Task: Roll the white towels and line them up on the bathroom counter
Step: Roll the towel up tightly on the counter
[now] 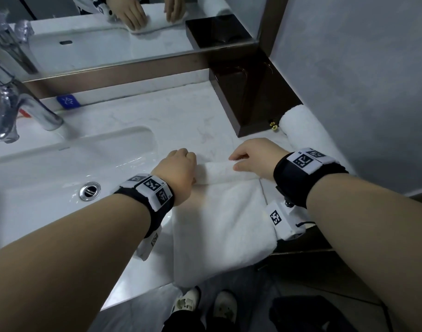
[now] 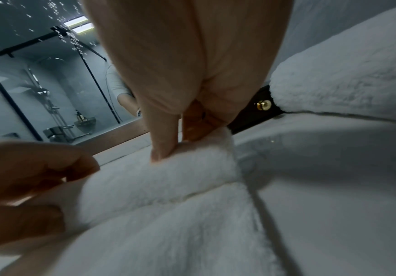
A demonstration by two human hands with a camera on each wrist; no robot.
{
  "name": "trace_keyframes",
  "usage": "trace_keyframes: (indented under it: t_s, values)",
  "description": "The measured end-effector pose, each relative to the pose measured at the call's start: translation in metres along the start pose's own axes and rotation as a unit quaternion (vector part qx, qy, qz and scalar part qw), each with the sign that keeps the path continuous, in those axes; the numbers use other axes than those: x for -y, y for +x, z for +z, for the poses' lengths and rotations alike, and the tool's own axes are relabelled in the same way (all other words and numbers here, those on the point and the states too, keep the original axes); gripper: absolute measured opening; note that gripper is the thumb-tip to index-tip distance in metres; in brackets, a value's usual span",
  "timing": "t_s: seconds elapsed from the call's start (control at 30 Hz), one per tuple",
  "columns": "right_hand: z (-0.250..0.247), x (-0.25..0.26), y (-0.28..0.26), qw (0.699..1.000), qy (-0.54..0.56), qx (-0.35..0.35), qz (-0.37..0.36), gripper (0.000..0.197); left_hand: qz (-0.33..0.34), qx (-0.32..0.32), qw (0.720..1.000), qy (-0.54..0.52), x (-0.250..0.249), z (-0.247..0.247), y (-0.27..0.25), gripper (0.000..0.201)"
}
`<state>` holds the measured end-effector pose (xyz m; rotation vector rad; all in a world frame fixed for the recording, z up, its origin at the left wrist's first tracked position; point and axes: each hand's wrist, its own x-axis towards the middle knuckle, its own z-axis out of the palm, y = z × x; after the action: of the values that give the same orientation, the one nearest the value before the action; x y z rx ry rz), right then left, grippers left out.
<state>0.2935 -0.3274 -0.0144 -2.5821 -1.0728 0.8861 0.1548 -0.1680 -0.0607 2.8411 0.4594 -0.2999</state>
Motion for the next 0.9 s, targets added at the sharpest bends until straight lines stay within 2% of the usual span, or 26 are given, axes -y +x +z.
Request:
trace_keyframes:
  t_s: [0.17, 0.5, 0.77, 0.9]
  values:
    - [-0.006, -0.001, 0.002, 1.0, 0.0, 0.012, -0.003, 0.034, 0.003, -0.019, 1.0, -0.016, 0.003, 0.005, 0.0, 0.026]
    - [-0.006, 0.025, 0.011, 0.977, -0.197, 0.087, -0.009, 0.049, 0.006, -0.053, 0.997, -0.047, 0.001, 0.008, -0.009, 0.027]
    - [0.01, 0.019, -0.003, 0.981, -0.19, 0.03, -0.034, 0.037, 0.017, -0.073, 0.989, -0.124, 0.006, 0.014, -0.019, 0.027]
    - [0.021, 0.013, -0.009, 0.981, -0.189, -0.005, -0.046, 0.033, 0.013, -0.045, 0.989, -0.138, 0.005, 0.016, -0.024, 0.031]
